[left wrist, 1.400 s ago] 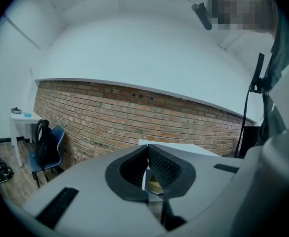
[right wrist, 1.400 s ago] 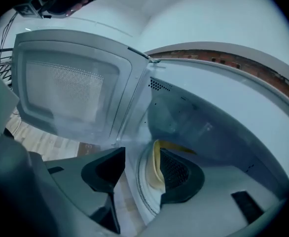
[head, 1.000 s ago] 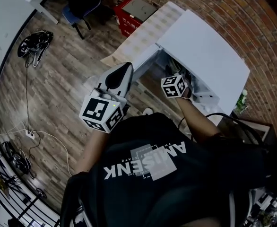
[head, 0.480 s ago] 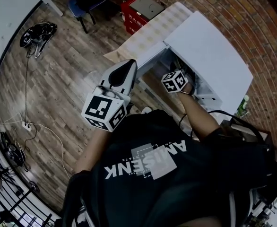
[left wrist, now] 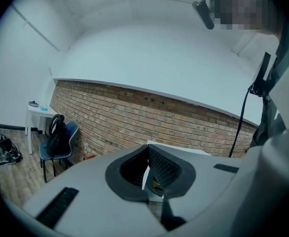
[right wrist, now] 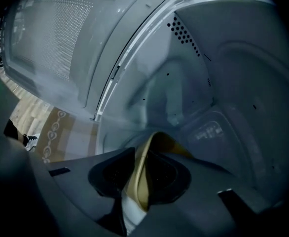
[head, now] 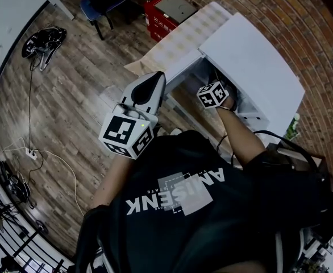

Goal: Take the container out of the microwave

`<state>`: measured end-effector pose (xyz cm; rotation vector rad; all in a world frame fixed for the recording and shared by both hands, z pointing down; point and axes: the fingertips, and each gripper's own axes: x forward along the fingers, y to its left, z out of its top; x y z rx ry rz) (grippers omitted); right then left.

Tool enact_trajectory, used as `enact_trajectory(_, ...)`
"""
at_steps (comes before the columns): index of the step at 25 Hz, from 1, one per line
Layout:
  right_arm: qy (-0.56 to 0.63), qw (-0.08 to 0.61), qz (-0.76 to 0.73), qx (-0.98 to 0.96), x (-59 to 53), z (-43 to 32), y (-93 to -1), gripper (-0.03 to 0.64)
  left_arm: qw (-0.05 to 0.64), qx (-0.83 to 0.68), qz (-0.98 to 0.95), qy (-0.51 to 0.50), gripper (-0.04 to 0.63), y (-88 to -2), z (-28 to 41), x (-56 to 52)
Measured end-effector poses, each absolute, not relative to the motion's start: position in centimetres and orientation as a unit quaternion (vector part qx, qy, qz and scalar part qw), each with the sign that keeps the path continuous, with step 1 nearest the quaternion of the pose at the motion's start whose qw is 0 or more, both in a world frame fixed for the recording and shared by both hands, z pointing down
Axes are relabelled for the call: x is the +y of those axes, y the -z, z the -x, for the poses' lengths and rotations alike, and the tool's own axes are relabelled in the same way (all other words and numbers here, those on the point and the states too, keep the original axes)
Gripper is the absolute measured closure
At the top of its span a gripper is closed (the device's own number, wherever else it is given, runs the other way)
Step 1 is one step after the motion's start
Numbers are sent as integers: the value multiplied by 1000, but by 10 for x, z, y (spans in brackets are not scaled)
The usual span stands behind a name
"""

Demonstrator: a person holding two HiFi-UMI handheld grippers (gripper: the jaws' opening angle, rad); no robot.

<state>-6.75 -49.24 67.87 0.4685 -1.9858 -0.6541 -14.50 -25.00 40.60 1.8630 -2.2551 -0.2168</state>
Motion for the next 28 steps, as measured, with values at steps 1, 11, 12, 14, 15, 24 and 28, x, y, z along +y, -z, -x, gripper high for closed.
enact_trajectory(1,262,480,-188,-816,-492,68,-679,507,104,-763,-634,72,584,-406,145,-250)
enact_trajectory(11,222,482,-151,-834,-473,75,-679,569,104,-750,-649,71,584,-405,161,-231)
enact_trajectory(12,217,480,-156,-836,-472,75,-676,570,106,-749,-650,73,583,-405,165,-228)
enact_trajectory(14,206,477,-169,-838,-472,76,-670,571,109,-744,-655,75,584,-404,173,-224)
enact_trajectory(15,203,476,-174,-838,-471,77,-667,571,110,-742,-658,74,583,-403,176,-222)
enact_trajectory(24,176,478,-211,-834,-450,70,-656,572,109,-714,-689,63,584,-394,200,-210)
enact_trajectory(28,152,474,-211,-841,-428,67,-653,572,110,-696,-707,60,584,-391,204,-207)
